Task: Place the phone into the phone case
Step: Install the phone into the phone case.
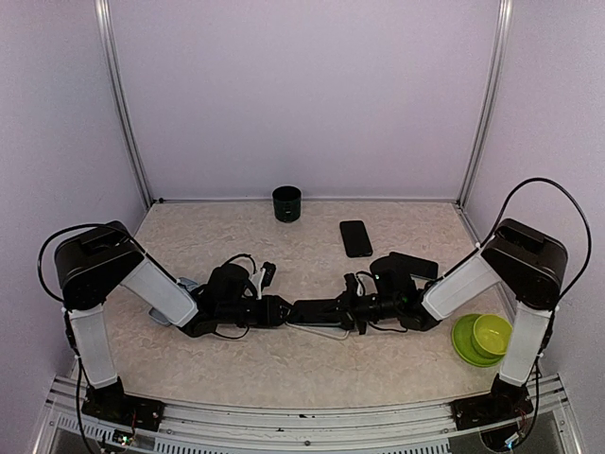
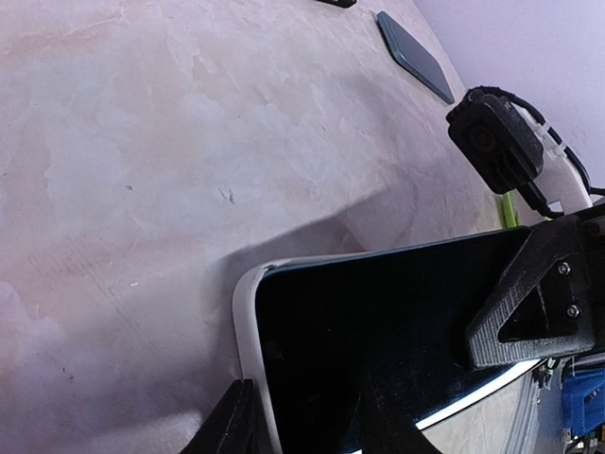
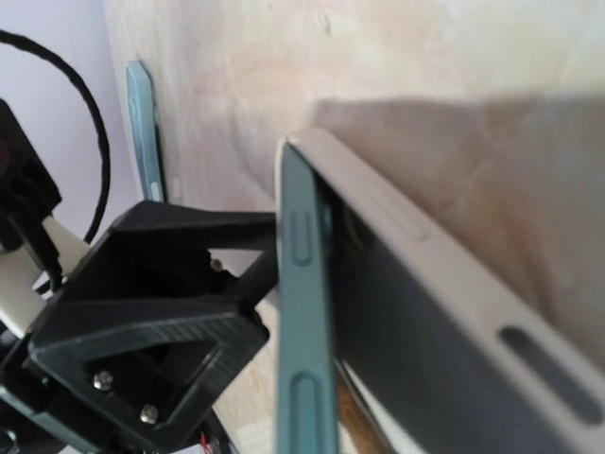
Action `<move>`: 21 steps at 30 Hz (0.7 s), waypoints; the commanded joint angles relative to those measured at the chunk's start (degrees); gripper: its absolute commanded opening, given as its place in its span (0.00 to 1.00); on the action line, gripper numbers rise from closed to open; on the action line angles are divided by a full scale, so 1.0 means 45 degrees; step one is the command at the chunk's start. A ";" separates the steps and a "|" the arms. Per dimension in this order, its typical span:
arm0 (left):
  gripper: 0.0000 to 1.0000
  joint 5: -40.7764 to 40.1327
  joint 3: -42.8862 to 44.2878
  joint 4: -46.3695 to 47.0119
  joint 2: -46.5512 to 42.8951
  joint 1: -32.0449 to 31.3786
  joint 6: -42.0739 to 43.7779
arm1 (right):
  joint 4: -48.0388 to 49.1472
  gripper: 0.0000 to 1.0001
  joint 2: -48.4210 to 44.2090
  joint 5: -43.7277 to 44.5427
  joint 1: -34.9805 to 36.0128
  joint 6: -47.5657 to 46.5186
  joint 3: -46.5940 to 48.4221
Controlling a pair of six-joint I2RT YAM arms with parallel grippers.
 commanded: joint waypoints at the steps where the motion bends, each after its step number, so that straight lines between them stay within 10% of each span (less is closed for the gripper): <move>1: 0.37 0.0667 0.0375 0.0095 0.0288 -0.0392 0.0102 | 0.0279 0.00 0.0938 -0.0473 0.0128 0.0534 -0.0163; 21: 0.38 0.0445 -0.0235 0.0068 -0.0449 0.0114 0.0042 | 0.1529 0.00 0.0800 -0.0569 -0.0047 0.0828 -0.0774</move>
